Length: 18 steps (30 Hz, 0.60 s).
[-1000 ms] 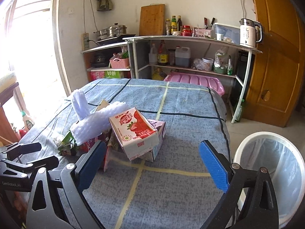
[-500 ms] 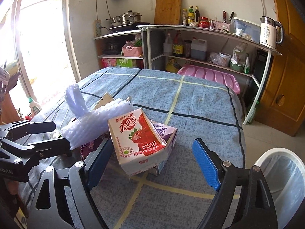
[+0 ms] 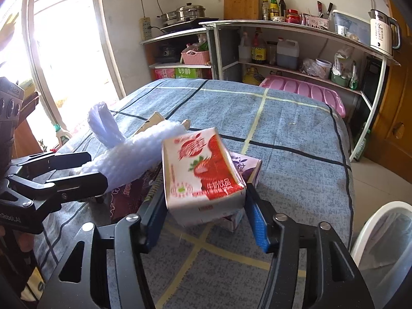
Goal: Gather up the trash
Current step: 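Grasp the strawberry milk carton with the right gripper while the left gripper grasps a white foam net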
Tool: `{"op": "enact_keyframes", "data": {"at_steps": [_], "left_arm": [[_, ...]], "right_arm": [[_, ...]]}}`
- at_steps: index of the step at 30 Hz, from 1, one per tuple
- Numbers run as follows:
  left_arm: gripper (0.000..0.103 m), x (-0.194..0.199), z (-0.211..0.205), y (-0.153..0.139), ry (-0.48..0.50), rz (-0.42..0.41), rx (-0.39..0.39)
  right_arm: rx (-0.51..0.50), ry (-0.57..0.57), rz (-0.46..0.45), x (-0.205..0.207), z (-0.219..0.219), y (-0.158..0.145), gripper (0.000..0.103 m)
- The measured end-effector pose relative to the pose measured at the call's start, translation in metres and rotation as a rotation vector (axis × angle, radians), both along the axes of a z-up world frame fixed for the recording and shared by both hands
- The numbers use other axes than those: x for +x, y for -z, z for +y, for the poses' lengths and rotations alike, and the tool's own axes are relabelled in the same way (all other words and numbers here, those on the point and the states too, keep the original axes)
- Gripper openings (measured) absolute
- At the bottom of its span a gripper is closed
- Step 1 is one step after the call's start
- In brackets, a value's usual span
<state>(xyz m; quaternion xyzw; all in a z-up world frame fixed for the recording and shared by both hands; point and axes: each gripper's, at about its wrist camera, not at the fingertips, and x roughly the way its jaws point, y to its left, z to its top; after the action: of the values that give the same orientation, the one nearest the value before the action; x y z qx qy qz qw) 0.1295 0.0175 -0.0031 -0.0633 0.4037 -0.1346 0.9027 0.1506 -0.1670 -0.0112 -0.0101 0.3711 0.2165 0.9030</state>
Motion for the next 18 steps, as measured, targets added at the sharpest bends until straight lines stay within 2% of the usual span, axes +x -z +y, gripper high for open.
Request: {"op": "enact_keyframes", "data": {"at_steps": [7,16,18], "left_arm": [[0.087,0.006,-0.006,0.0,0.011,-0.001,0.0],[0.073,0.017,-0.027,0.002,0.059,-0.002,0.058],[0.066,0.018,-0.032,0.002,0.073,-0.005,0.074]], "right_arm": [[0.057,0.025,-0.014,-0.01,-0.012,-0.006,0.054],[0.076,0.069,-0.013,-0.02,-0.023,-0.007,0.054],[0.086,0.081,-0.016,-0.022,-0.026,-0.007,0.054]]}}
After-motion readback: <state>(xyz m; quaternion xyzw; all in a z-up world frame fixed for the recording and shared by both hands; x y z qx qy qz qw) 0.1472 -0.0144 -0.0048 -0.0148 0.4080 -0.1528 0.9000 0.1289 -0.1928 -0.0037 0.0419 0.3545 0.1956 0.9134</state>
